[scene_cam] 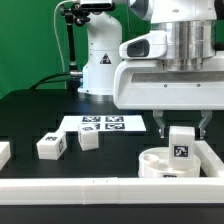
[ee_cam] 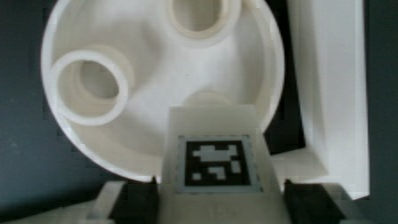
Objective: Assemble stool
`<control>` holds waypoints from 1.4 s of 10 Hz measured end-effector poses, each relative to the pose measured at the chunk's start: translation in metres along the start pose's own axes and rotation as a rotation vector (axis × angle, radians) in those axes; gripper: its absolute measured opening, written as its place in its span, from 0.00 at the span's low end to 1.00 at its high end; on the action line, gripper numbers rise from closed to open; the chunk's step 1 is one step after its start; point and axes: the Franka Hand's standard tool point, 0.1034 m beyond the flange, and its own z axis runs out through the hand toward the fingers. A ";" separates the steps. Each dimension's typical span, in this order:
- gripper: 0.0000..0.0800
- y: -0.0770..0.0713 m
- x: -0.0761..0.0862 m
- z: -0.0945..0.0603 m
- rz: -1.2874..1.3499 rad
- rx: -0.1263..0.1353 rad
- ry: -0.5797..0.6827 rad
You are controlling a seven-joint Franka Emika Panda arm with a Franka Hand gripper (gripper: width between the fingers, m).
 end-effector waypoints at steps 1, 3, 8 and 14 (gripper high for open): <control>0.42 -0.001 -0.001 0.000 0.060 0.008 -0.002; 0.42 -0.007 -0.003 0.001 0.235 0.032 0.012; 0.42 -0.023 -0.011 0.002 0.638 0.059 -0.011; 0.42 -0.036 -0.014 0.003 1.195 0.123 -0.063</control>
Offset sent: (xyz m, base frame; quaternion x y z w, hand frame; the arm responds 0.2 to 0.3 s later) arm -0.0145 0.0106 -0.0064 -0.0085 0.0115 0.2704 0.9626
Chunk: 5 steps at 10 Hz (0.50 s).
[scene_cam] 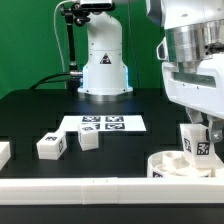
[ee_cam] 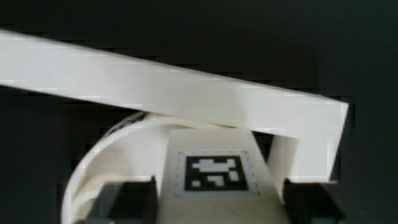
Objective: Assemble stool
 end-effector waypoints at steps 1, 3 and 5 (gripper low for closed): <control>0.42 -0.001 -0.001 0.000 0.065 0.004 -0.013; 0.42 -0.001 -0.001 0.000 0.105 0.005 -0.023; 0.66 -0.001 -0.002 0.000 0.084 0.006 -0.023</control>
Offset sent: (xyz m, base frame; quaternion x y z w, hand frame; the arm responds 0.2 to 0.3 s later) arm 0.0000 0.0000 0.0000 0.0000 0.0000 0.0000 1.0000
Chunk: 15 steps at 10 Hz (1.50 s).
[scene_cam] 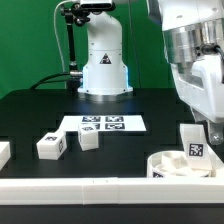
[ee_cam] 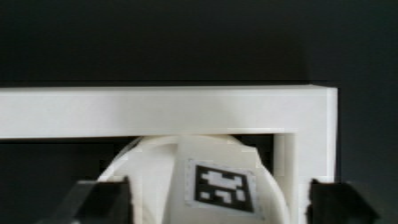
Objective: Assemble stool
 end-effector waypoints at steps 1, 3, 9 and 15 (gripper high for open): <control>0.76 -0.003 -0.001 -0.004 -0.042 0.007 -0.002; 0.80 -0.009 -0.005 -0.018 -0.133 0.020 -0.007; 0.81 -0.013 -0.006 -0.026 -0.672 0.029 0.007; 0.81 -0.019 -0.009 -0.030 -1.236 -0.015 0.039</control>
Offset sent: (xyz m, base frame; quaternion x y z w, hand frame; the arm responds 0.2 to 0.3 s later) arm 0.0031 0.0028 0.0407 0.0099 -0.0371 -0.0306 0.9988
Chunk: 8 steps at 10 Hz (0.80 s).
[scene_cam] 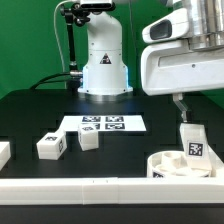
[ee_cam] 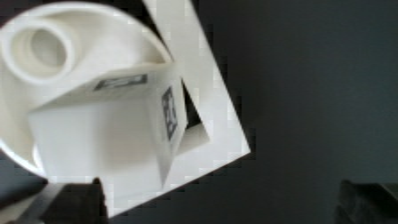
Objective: Assemble stool
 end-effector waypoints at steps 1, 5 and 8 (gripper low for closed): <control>0.81 0.000 0.000 0.000 -0.079 0.000 0.000; 0.81 0.006 -0.001 0.003 -0.536 -0.005 -0.008; 0.81 0.004 -0.004 0.004 -0.865 -0.029 -0.015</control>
Offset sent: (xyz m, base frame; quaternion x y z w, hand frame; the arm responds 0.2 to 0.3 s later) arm -0.0118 0.0024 -0.0039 0.0317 -0.0265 -0.3201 0.9465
